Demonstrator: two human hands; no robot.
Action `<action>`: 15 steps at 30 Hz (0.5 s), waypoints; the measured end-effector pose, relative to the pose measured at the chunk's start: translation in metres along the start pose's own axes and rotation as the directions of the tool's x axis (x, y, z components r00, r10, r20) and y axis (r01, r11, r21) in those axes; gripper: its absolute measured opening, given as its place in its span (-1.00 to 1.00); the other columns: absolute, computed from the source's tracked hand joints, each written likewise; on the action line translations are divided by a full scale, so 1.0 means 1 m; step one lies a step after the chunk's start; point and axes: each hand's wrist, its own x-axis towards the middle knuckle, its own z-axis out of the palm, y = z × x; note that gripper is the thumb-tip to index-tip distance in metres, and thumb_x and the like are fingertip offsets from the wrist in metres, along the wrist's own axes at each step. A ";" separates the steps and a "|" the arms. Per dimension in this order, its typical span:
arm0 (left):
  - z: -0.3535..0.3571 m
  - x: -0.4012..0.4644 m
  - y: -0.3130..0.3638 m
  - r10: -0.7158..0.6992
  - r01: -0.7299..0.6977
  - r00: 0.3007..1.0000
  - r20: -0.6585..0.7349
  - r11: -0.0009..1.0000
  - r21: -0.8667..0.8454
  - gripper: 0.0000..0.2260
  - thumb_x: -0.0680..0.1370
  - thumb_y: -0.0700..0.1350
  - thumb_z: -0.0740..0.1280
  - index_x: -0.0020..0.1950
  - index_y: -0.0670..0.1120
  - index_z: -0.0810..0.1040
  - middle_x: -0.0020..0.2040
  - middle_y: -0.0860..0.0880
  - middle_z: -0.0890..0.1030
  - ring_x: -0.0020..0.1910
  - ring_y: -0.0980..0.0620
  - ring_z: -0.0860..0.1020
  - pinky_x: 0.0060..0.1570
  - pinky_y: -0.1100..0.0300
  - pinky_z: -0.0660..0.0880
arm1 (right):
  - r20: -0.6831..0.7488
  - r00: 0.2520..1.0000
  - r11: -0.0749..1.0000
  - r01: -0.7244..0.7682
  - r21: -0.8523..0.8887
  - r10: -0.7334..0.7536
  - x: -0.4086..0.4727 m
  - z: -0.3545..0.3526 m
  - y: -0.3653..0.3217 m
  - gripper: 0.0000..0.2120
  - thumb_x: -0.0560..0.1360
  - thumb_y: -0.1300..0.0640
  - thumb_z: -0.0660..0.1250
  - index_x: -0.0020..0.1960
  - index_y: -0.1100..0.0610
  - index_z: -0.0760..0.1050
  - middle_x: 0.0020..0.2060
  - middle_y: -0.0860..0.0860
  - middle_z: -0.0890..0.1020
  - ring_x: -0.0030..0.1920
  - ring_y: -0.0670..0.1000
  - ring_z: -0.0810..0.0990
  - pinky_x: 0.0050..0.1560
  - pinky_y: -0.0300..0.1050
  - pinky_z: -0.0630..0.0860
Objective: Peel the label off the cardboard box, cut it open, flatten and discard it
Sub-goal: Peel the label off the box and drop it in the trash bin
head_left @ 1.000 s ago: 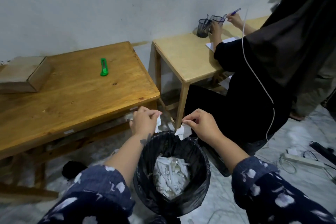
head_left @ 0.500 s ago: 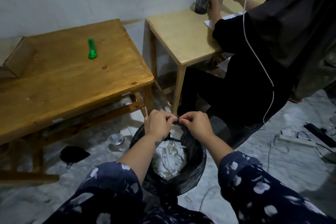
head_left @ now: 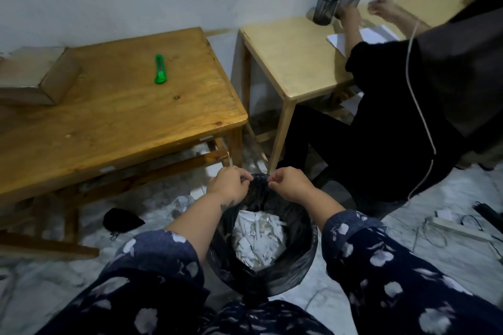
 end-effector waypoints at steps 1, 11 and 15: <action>-0.010 0.001 -0.002 -0.012 0.012 1.000 -0.005 1.000 0.009 -0.83 0.58 -0.03 0.25 0.03 0.16 0.63 0.27 0.05 0.55 0.30 -0.01 0.46 0.23 0.05 0.41 | 0.008 1.000 1.000 0.017 -0.019 -0.016 0.003 -0.003 -0.011 -0.84 0.52 0.04 0.32 0.06 0.03 0.61 0.05 0.03 0.65 0.07 0.03 0.58 0.06 -0.11 0.51; -0.144 0.010 -0.062 -0.092 0.084 0.985 -0.147 0.995 -0.060 -0.85 0.59 -0.02 0.23 0.01 0.16 0.58 0.17 0.05 0.59 0.04 -0.01 0.56 -0.08 0.15 0.47 | 0.019 0.964 0.957 0.267 -0.112 -0.266 0.039 -0.023 -0.166 -0.79 0.53 0.04 0.27 0.11 0.04 0.59 0.01 0.05 0.65 0.00 0.04 0.58 -0.10 -0.16 0.45; -0.197 0.026 -0.106 -0.124 0.112 0.965 -0.231 0.992 -0.064 -0.87 0.56 -0.02 0.25 -0.10 0.20 0.54 0.17 0.01 0.61 0.16 -0.05 0.55 0.18 0.04 0.48 | 0.004 0.952 0.947 0.304 -0.106 -0.306 0.062 -0.012 -0.235 -0.80 0.53 0.02 0.27 0.10 0.01 0.59 -0.01 0.06 0.64 -0.11 0.01 0.56 -0.12 -0.15 0.47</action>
